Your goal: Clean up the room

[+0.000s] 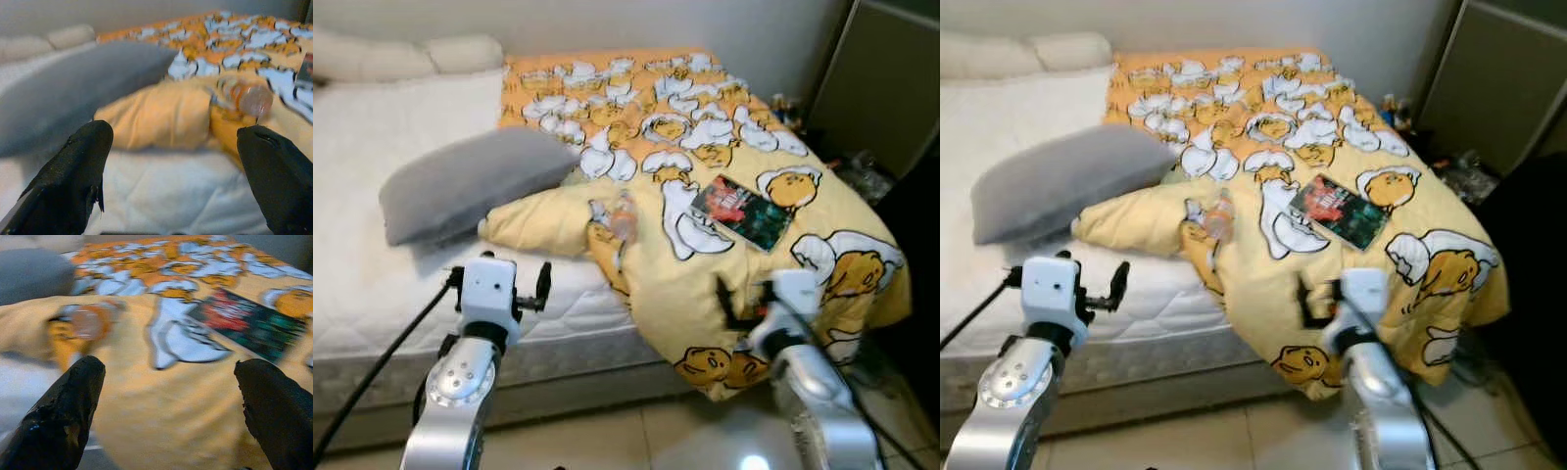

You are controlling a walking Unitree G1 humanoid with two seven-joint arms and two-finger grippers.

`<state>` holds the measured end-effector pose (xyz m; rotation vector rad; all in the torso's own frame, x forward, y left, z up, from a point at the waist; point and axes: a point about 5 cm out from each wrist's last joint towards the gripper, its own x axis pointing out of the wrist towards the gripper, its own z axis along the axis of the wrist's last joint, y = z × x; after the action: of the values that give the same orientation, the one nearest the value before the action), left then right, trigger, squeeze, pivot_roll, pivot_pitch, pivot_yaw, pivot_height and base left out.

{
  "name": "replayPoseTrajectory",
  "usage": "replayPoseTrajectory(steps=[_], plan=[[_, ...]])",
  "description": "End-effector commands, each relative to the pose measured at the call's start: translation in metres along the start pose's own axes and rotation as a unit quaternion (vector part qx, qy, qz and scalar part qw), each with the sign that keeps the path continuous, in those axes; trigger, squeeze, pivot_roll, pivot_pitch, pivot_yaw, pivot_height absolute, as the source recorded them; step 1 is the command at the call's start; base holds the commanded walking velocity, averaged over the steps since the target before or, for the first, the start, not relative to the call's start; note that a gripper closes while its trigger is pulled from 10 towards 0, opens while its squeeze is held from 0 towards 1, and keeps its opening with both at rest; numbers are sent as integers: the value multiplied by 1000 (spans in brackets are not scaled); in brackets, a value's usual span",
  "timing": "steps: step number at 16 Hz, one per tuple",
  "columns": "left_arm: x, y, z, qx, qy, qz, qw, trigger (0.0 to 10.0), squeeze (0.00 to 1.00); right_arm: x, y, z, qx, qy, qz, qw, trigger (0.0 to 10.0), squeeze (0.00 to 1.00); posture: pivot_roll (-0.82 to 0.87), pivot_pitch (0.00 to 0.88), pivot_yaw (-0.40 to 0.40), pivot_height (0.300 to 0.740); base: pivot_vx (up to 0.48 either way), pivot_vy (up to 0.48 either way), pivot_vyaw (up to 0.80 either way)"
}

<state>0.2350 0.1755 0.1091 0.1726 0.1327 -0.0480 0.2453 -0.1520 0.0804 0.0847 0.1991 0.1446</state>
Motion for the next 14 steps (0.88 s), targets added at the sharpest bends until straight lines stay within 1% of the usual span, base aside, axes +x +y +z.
replayPoseTrajectory(steps=[1, 2, 3, 4, 5, 6, 7, 8, 9, 10, 11, 12, 13, 14], plan=[[1, 0, 2, 1, -4, -2, 1000, 10000, 0, 4, 0, 11, -24, -15, 2, 1000, 10000, 0, -32, 0, 20, 740, 0, 0, 0], [1, 0, 2, 3, -5, -3, 1000, 10000, 0, 5, 0, 11, -26, -14, 1, 1000, 10000, 0, -32, 0, 20, 740, 0, 0, 0], [1, 1, 2, 1, -3, 1, 1000, 10000, 0, 11, 0, 12, -49, -5, -7, 999, 10000, 671, -30, 0, 18, 740, 0, 0, 0], [2, 1, 2, 0, -3, 2, 1000, 10000, 0, 13, -1, 13, -72, -1, -14, 997, 10000, 671, -30, 0, 17, 740, 0, 0, 0], [3, 3, 2, -2, -1, 8, 1000, 10000, 0, 17, 3, 22, -27, -16, -4, 999, 10000, 682, -29, 0, 16, 740, 0, 0, 0], [3, 4, 2, -3, 0, 10, 1000, 10000, 0, 19, 4, 25, -18, -21, -4, 1000, 10000, 682, -29, 0, 15, 740, 0, 0, 0], [3, 4, 2, -2, 0, 10, 1000, 10000, 0, 22, 6, 24, -1, 3, 2, 1000, 10000, 671, -27, 0, 13, 740, 0, 0, 0], [3, 5, 3, -2, -2, 10, 1000, 10000, 0, 25, 12, 28, 25, 1, 26, 999, 10000, 651, -26, 0, 12, 740, 0, 0, 0], [3, 5, 3, -2, -2, 10, 1000, 10000, 0, 27, 13, 30, 24, 1, 27, 999, 10000, 565, -24, 0, 11, 740, 0, 0, 0], [3, 5, 3, -3, -2, 11, 1000, 10000, 0, 28, 16, 31, 10, 6, 35, 999, 10000, 0, -21, 0, 10, 740, 0, 0, 0], [3, 6, 4, -3, -2, 12, 1000, 10000, 0, 29, 17, 31, 5, 8, 38, 999, 10000, 0, -21, 0, 11, 740, 0, 0, 0], [2, 6, 4, -4, -3, 13, 1000, 10000, 0, 30, 19, 35, -15, -9, 42, 999, 10000, 0, -20, 0, 10, 740, 0, 0, 0], [2, 6, 4, -6, -3, 13, 1000, 10000, 0, 30, 20, 36, -18, -15, 47, 999, 10000, 0, -18, 0, 11, 740, 262, 0, 0], [2, 7, 4, -8, -3, 15, 1000, 10000, 0, 28, 20, 37, -48, -18, 50, 997, 10000, 0, -18, 0, 11, 740, 304, 0, 0]])
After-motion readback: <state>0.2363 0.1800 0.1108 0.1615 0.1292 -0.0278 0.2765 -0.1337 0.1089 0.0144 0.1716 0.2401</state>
